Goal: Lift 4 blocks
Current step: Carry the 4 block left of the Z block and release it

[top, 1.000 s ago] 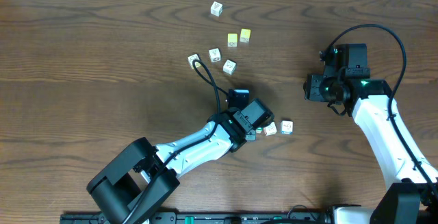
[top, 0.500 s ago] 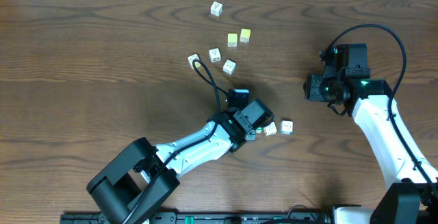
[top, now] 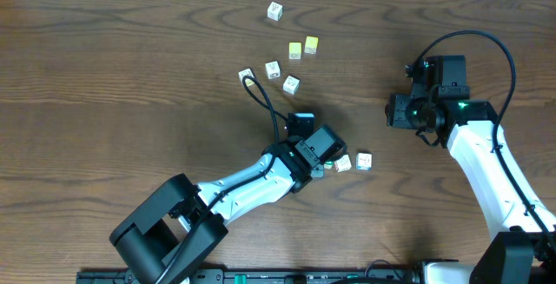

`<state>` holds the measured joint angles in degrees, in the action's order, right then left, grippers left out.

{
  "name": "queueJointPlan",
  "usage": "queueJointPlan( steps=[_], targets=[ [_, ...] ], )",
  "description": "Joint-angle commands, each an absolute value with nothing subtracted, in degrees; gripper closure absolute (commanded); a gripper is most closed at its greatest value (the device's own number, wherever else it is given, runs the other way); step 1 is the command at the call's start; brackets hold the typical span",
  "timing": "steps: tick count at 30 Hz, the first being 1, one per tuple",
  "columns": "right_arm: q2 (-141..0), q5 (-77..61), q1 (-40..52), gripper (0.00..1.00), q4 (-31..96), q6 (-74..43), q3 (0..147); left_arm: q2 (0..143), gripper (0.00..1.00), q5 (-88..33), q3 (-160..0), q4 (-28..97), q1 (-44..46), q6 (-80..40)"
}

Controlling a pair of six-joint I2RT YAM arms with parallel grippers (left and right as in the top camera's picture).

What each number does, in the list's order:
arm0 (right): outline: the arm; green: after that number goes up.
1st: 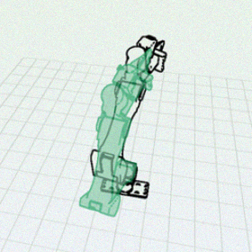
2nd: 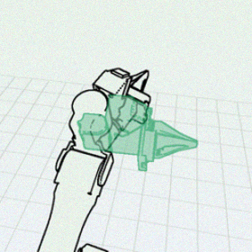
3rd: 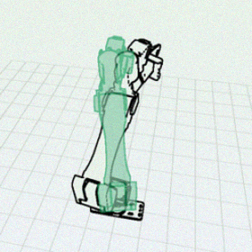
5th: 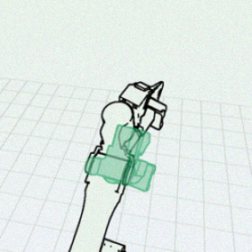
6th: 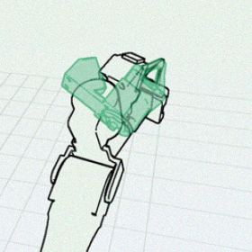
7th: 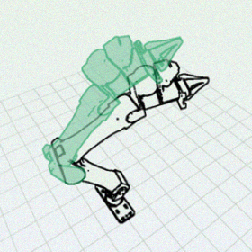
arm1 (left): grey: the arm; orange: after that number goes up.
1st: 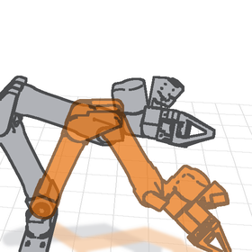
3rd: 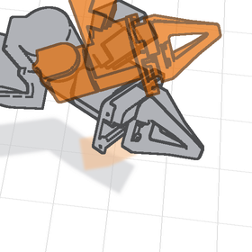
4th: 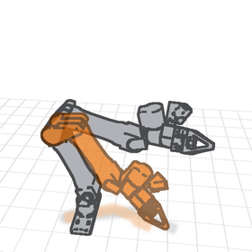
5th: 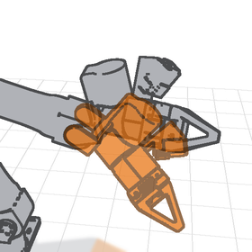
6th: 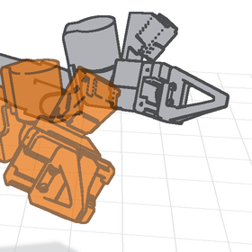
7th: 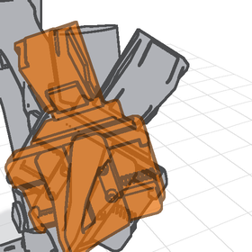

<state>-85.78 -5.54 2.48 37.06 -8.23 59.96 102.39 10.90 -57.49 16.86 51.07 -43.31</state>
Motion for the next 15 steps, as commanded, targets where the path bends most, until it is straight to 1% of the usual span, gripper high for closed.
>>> queueJointPlan(
  steps=[1,3,5,10,15],
  targets=[
    [-85.9,-5.0,2.3,0.45,37.1,-7.4,61.1,102.8,0.64,12.7,-56.7,17.0,50.8,-43.6],
    [-85.9,-5.0,2.3,0.45,37.1,-7.4,61.1,102.8,0.64,12.7,-56.7,17.1,50.8,-43.6],
    [-85.9,-5.0,2.3,0.45,37.1,-7.4,61.1,102.8,0.54,12.7,-56.7,17.0,50.8,-43.6],
    [-85.9,-5.0,2.3,0.45,37.1,-7.4,61.1,102.5,0.39,12.7,-56.7,17.0,50.8,-43.6],
    [-85.9,-5.0,2.3,0.45,37.1,-7.4,61.1,101.4,0.37,12.7,-56.9,16.2,50.8,-42.3]
  ],
)
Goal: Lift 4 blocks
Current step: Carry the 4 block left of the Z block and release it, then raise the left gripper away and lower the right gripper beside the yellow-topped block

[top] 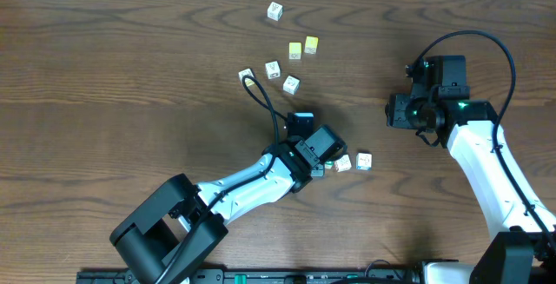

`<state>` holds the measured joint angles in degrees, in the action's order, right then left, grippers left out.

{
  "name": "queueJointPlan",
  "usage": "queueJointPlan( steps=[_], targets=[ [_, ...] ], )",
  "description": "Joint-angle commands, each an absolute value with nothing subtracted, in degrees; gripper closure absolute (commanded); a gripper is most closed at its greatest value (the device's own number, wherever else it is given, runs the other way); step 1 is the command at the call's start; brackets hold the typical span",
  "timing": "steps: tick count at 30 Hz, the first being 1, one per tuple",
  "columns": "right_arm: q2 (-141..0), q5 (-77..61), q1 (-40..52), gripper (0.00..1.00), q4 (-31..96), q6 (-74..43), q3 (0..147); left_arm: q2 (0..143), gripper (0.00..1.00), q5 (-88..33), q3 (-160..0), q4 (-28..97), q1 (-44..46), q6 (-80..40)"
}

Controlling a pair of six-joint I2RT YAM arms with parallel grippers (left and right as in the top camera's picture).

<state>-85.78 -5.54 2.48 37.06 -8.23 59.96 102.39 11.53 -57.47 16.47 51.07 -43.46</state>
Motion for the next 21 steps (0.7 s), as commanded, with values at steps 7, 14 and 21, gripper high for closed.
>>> queueJointPlan(
  steps=[7,14,21],
  targets=[
    [-85.9,-5.0,2.3,0.46,37.1,-7.4,61.1,98.0,0.36,12.7,-58.3,14.0,50.6,-35.7],
    [-85.9,-5.0,2.3,0.70,37.1,-7.4,61.1,92.9,0.35,12.7,-58.5,14.2,47.3,-33.6],
    [-85.9,-6.2,2.3,0.99,42.3,-7.8,60.8,89.7,0.33,12.8,-58.5,19.7,38.5,-31.7]
  ],
)
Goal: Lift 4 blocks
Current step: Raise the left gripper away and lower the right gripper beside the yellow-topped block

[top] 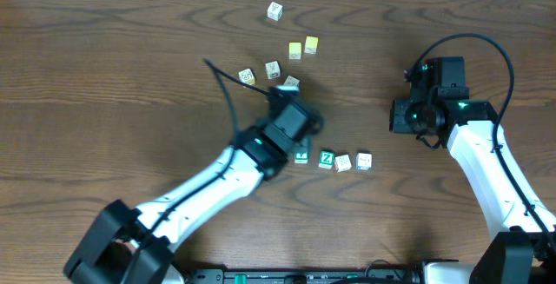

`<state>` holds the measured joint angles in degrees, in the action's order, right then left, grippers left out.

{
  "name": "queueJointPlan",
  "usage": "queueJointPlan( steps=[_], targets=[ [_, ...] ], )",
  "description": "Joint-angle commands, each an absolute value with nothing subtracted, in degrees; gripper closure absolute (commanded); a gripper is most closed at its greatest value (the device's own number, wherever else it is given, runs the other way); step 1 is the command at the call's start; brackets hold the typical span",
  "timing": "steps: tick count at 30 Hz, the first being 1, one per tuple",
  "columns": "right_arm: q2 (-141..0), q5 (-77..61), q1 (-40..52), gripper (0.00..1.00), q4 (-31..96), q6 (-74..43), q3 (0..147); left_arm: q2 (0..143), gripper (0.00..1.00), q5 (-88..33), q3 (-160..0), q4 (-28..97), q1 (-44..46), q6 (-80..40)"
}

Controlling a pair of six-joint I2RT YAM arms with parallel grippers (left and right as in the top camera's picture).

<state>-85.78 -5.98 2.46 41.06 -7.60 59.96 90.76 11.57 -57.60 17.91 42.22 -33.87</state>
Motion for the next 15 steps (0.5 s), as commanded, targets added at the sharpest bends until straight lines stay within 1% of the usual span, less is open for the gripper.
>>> queueJointPlan(
  steps=[1,7,15],
  targets=[
    [-85.9,-6.1,2.3,0.99,42.9,-7.9,60.5,89.6,0.33,12.9,-58.5,20.6,37.0,-31.3],
    [-85.9,-6.3,2.3,0.99,47.7,-9.4,57.3,89.1,0.33,16.0,-58.4,26.2,29.8,-31.0],
    [-85.6,-10.3,3.1,0.98,45.6,-9.8,47.4,87.9,0.33,16.1,-58.3,26.9,28.7,-29.8]
  ],
)
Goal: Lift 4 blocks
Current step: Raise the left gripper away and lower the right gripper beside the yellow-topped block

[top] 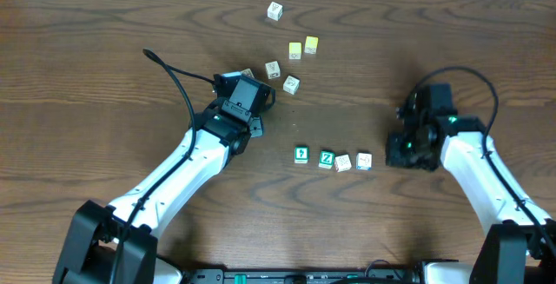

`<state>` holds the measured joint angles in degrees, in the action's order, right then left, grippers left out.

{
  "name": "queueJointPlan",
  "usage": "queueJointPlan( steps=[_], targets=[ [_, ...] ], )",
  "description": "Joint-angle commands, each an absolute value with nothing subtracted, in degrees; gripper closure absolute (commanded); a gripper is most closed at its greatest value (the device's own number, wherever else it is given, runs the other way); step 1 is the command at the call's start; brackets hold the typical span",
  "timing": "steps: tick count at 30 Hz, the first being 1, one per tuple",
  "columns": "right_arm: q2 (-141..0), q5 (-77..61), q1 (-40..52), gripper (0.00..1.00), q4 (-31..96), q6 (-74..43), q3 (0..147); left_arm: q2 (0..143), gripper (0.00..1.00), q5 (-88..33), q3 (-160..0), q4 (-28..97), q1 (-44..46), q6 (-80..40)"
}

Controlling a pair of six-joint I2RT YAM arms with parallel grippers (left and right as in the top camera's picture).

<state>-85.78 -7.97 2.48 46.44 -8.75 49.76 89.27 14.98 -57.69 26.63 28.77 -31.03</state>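
Four blocks lie in a row on the table: a green-marked block (pixel 301 154), a second green-marked block (pixel 327 158), a pale block (pixel 343 162) and a white block (pixel 363 160). My left gripper (pixel 261 102) is up and to the left of the row, beside a small cluster of blocks. Its fingers are hidden under the wrist. My right gripper (pixel 396 151) sits just right of the white block, its jaws too dark to read. Neither gripper visibly holds anything.
Loose blocks lie further back: a white block (pixel 274 10), two yellow blocks (pixel 295 50) (pixel 311 44), two pale blocks (pixel 273 69) (pixel 291 84), and another block (pixel 248 74) half hidden by the left wrist. A black cable (pixel 178 80) arcs off the left arm.
My left gripper has moved further up and left, away from the row and next to the cluster. My right gripper has come down toward the white block at the row's right end. The row is unchanged.
At the two oldest moments my left gripper sat over the row's left end, and only the two pale blocks showed. By 0.5 s ago it had moved back, with both green blocks showing on the table. Now it is near the cluster and the right gripper is beside the row.
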Motion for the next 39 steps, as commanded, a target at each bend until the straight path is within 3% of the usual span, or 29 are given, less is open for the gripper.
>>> queueJointPlan(
  steps=[1,14,27,39],
  targets=[
    [-85.6,-10.7,3.5,0.99,45.1,-9.8,46.7,87.9,0.33,16.1,-58.2,27.0,28.7,-29.8],
    [-85.6,-12.2,13.0,0.99,40.4,-11.1,45.9,87.9,0.33,16.0,-55.9,26.9,28.7,-29.8],
    [-83.9,-12.4,13.1,0.99,40.4,-11.5,48.4,87.9,0.33,16.0,-55.9,26.7,28.7,-29.8],
    [-78.4,-1.7,12.1,0.99,45.7,-11.6,52.4,88.0,0.33,16.0,-55.7,26.5,28.7,-29.8]
  ],
)
